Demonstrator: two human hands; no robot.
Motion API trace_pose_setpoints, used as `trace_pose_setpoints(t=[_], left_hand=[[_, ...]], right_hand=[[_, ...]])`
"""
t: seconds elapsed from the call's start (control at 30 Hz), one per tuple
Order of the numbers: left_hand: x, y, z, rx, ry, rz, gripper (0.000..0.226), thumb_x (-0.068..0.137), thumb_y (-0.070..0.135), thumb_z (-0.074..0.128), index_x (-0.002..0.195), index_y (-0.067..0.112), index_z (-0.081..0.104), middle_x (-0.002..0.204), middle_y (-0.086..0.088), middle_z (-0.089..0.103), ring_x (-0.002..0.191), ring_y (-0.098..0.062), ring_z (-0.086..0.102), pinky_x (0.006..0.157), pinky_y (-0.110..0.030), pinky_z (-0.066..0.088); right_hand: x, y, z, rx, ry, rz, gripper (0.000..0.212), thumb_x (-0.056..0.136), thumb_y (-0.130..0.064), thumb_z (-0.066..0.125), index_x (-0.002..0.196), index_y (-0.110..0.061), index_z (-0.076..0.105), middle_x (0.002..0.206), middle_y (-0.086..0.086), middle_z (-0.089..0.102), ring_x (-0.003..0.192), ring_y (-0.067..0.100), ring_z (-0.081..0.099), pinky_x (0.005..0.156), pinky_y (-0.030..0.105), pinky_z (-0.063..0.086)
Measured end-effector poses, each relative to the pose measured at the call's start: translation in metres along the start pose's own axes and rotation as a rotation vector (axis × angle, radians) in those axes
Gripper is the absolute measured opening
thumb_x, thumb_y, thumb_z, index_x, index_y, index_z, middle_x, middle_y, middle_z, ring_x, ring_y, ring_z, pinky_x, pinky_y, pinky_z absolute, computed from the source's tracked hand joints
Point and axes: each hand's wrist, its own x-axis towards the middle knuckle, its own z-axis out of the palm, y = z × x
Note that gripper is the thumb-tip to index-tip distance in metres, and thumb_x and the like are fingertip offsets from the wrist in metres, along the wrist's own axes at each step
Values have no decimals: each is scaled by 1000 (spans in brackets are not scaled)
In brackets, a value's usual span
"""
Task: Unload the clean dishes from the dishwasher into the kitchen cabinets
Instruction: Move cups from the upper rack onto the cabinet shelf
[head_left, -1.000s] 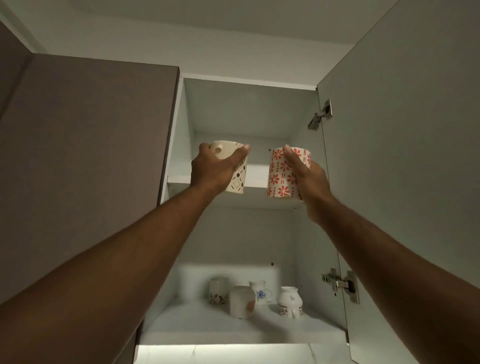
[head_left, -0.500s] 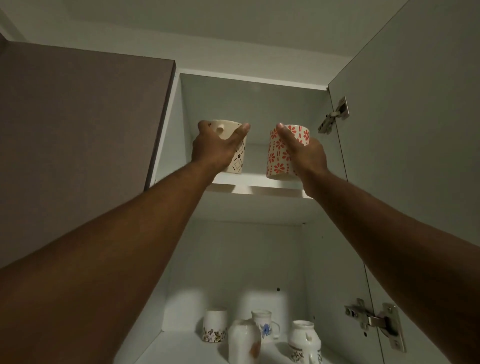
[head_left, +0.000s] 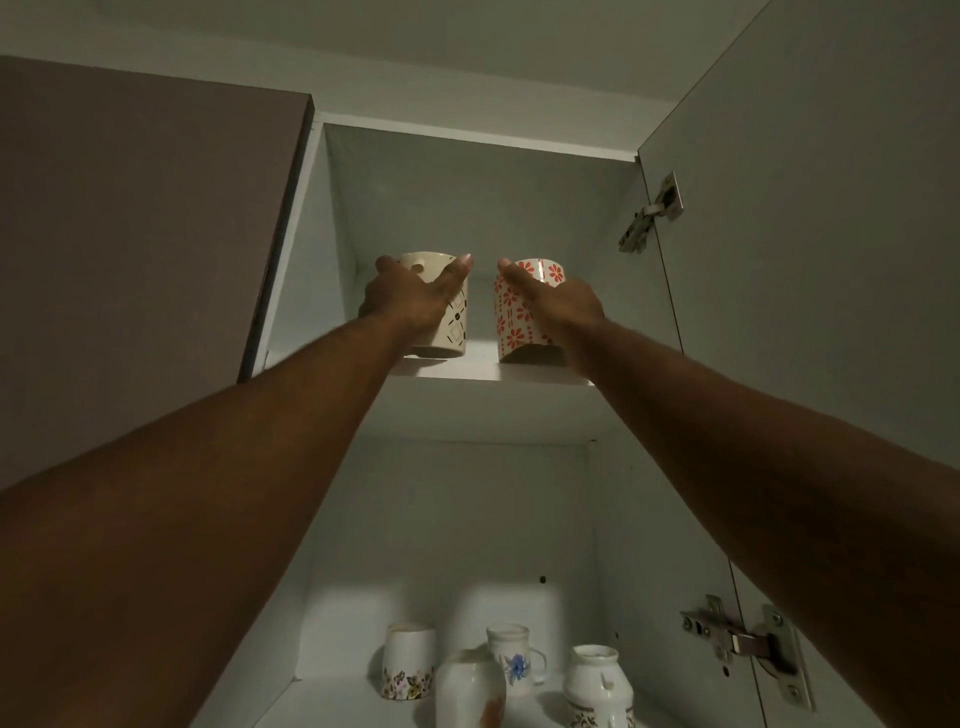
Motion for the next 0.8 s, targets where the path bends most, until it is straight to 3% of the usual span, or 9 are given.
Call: trace_pose_setpoints(t=[0.3, 0.63, 0.8], left_hand=[[13, -14, 8, 114, -25, 6, 96, 79, 75, 57, 141, 6, 32, 141, -11, 48, 124, -31, 51, 90, -35, 42], [28, -21, 16, 168, -74, -47, 105, 70, 83, 57, 139, 7, 38, 136, -12, 54, 120, -32, 55, 100, -41, 47], [34, -24, 15, 201, -88, -41, 105, 70, 84, 56, 139, 6, 41, 135, -13, 55, 118, -32, 56, 96, -38, 47]], right_hand=[[14, 15, 7, -31, -20, 89, 81, 71, -75, 66, 121, -12, 58, 104, 7, 68, 85, 23, 69, 78, 35, 59], [18, 14, 2, -89, -109, 153, 76, 77, -73, 62, 122, -12, 56, 102, 7, 67, 80, 21, 67, 57, 27, 47], [16, 12, 3, -239, -156, 158, 67, 82, -74, 54, 111, -14, 52, 83, 3, 57, 69, 16, 56, 54, 27, 38]])
